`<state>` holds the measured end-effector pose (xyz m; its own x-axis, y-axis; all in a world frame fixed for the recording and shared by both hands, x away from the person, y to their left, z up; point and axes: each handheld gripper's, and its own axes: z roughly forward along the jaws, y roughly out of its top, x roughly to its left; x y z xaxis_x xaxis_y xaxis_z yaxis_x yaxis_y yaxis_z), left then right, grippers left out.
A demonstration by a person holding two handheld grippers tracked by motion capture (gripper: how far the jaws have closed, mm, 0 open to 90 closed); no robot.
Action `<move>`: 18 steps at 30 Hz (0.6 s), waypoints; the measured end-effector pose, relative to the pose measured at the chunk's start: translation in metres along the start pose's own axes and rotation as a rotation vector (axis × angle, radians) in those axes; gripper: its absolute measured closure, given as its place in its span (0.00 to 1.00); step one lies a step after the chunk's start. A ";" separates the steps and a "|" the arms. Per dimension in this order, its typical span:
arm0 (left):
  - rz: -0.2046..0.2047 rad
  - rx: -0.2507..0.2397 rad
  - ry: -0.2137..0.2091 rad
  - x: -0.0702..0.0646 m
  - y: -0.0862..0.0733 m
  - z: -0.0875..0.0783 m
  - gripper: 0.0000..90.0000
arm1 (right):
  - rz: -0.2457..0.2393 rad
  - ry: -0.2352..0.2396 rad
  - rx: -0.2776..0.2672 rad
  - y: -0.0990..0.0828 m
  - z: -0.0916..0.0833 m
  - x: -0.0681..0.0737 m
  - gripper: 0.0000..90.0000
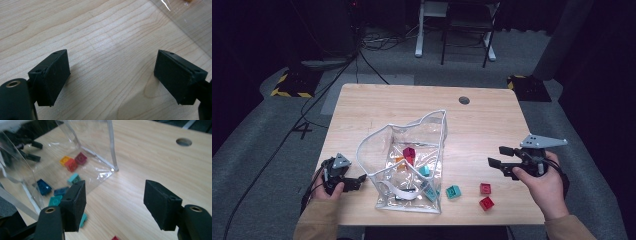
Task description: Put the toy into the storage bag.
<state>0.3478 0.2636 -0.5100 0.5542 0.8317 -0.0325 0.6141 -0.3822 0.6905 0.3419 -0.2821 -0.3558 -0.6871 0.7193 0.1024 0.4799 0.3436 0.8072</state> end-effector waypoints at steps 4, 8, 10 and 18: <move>0.000 0.000 0.000 0.000 0.000 0.000 0.15 | 0.026 0.000 0.026 -0.018 0.008 -0.004 0.39; 0.000 0.000 0.000 0.000 0.000 0.000 0.15 | 0.052 0.011 0.044 -0.037 0.014 -0.009 0.39; 0.000 0.000 0.000 0.000 0.000 0.000 0.15 | 0.062 0.011 0.051 -0.044 0.016 -0.011 0.40; 0.001 0.001 0.001 0.000 0.000 0.000 0.15 | 0.089 -0.003 0.109 -0.073 0.031 -0.016 0.40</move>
<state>0.3478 0.2634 -0.5101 0.5542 0.8318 -0.0313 0.6141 -0.3831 0.6900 0.3352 -0.3000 -0.4343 -0.6374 0.7518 0.1691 0.5955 0.3412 0.7273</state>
